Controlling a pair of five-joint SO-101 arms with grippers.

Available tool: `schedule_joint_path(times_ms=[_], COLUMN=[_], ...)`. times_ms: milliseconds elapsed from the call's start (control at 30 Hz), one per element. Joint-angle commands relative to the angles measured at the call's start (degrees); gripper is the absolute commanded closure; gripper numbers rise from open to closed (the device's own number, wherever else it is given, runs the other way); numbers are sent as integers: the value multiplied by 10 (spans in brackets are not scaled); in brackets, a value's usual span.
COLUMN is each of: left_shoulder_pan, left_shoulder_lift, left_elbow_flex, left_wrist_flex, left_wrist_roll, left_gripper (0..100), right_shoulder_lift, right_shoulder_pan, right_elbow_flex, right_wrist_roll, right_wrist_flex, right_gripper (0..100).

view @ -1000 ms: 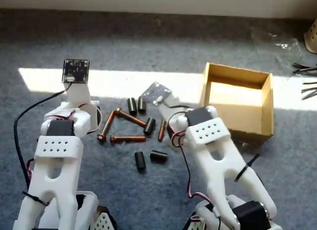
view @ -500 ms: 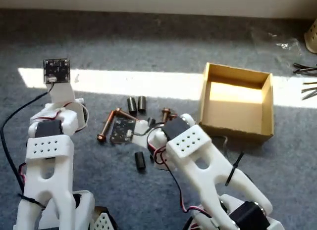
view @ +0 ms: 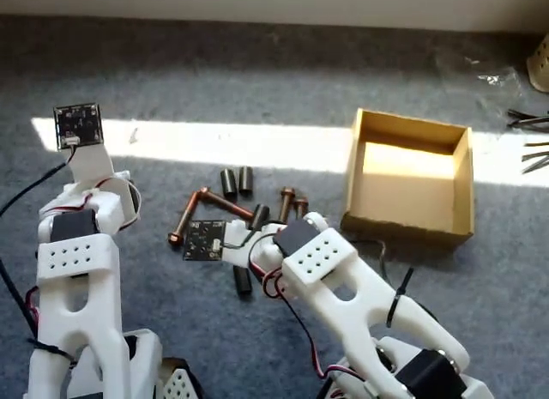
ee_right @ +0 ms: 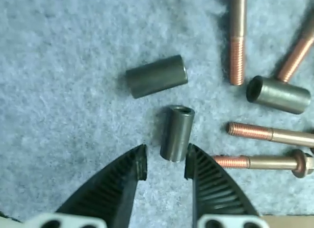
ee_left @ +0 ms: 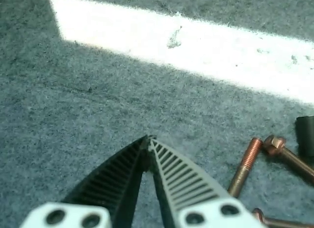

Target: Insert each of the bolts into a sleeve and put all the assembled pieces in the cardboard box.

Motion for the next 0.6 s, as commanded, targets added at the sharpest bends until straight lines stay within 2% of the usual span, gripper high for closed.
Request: schedule_joint_path(times_ms=[0, 133, 267, 567], left_shoulder_pan=[-6, -6, -6, 11], left_shoulder_lift=[2, 2, 2, 2], left_elbow_flex=[-6, -6, -6, -5], left_wrist_flex=[-11, -11, -11, -11], left_wrist_roll=[4, 4, 4, 4], left_gripper=[989, 989, 989, 989], right_shoulder_lift=[-6, -5, -5, -5], right_shoulder_pan=[-4, -5, -20, -15], right_elbow_flex=[-7, -3, -3, 64], right_wrist_roll=[-14, -20, -57, -57], right_wrist_flex=[-10, -11, -17, -85], right_gripper=[870, 870, 870, 870])
